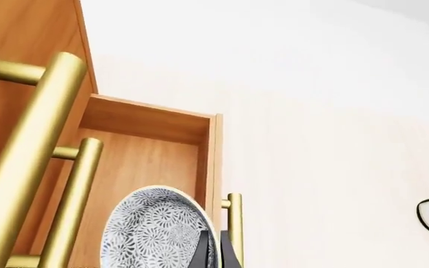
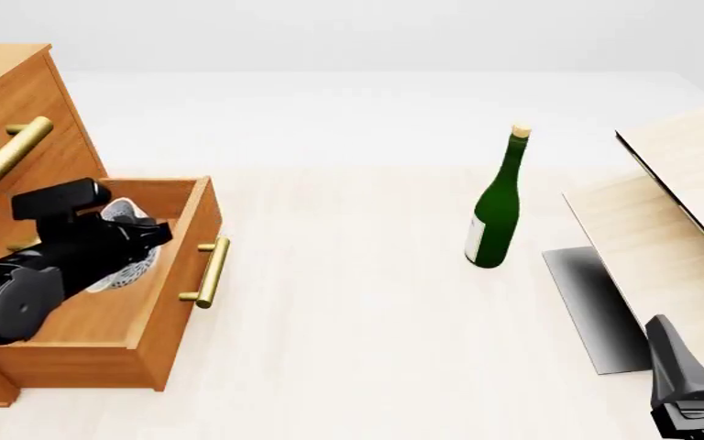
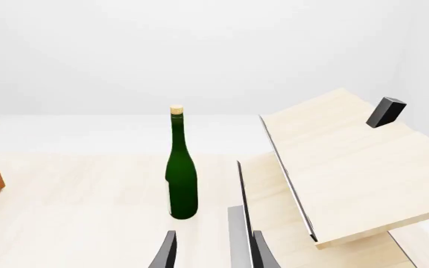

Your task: Put the bowl in the bottom drawer of the cabinet.

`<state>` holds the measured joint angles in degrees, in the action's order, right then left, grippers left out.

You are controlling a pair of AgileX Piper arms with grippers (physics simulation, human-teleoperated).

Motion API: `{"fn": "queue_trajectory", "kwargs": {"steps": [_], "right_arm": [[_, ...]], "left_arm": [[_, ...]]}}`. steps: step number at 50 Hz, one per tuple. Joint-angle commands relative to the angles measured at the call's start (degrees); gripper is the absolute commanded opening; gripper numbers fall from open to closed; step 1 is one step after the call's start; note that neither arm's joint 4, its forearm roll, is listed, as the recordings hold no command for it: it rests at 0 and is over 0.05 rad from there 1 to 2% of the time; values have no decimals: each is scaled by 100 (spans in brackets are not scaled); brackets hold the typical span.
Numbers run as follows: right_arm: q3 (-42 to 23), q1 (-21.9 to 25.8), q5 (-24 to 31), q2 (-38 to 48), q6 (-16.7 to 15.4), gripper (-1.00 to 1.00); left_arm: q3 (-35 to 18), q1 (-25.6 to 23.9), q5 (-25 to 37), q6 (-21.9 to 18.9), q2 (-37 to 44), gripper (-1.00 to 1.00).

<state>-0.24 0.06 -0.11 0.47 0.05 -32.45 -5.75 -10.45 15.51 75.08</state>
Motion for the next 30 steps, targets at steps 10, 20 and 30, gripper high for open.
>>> {"fn": "queue_trajectory", "kwargs": {"steps": [10, 20, 30], "right_arm": [[0, 1, 0, -1, 1, 100], [0, 0, 0, -1, 1, 100], [0, 2, 0, 0, 1, 100]], "left_arm": [[187, 260, -421, -4, 389, -100], [208, 340, -560, -34, 562, -100], [226, 550, -554, -189, 541, -100]]}}
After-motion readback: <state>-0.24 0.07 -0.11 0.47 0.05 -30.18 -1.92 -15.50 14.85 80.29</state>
